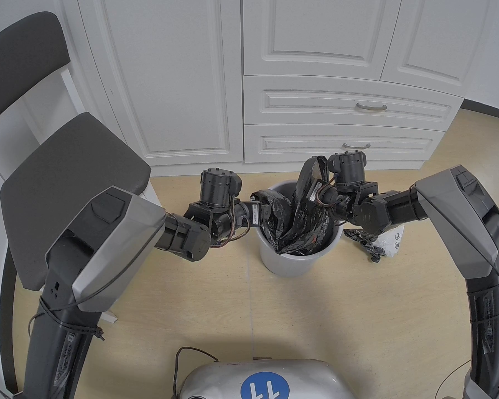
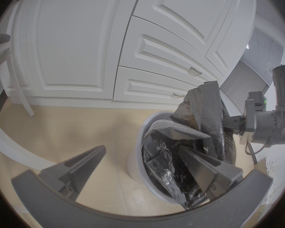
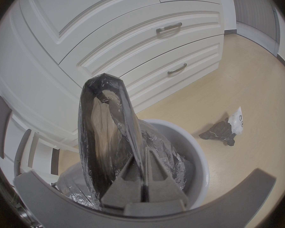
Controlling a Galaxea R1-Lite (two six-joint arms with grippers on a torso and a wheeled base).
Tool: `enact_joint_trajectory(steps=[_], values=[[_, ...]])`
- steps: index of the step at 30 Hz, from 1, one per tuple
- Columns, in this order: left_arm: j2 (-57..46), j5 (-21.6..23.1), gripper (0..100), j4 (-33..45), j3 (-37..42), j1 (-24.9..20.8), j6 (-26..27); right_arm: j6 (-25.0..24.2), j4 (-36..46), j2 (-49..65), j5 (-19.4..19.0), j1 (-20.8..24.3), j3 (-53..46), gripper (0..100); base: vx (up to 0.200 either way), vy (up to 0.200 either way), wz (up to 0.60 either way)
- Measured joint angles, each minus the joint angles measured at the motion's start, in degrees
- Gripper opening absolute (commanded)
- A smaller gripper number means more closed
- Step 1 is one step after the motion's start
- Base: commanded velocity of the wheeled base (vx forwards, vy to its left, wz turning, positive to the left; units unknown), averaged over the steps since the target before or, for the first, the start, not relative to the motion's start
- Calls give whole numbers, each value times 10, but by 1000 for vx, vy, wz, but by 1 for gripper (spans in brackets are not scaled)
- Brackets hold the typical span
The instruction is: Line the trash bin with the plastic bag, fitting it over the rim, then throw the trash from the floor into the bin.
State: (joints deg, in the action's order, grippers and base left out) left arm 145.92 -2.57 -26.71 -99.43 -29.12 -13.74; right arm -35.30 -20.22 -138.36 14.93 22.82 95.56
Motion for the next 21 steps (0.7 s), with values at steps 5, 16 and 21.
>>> enact_joint_trajectory(steps=[5, 16, 21], values=[[42, 0, 0, 7, -60, 3, -2, 2, 0, 16, 0, 0, -12, 0, 0, 0, 0], [67, -7, 0, -15, -79, 11, -6, 25, 0, 39, 3, -8, -44, 0, 0, 0, 0], [46, -17, 0, -19, -41, 10, -7, 58, 0, 53, 21, -12, -76, 0, 0, 0, 0]])
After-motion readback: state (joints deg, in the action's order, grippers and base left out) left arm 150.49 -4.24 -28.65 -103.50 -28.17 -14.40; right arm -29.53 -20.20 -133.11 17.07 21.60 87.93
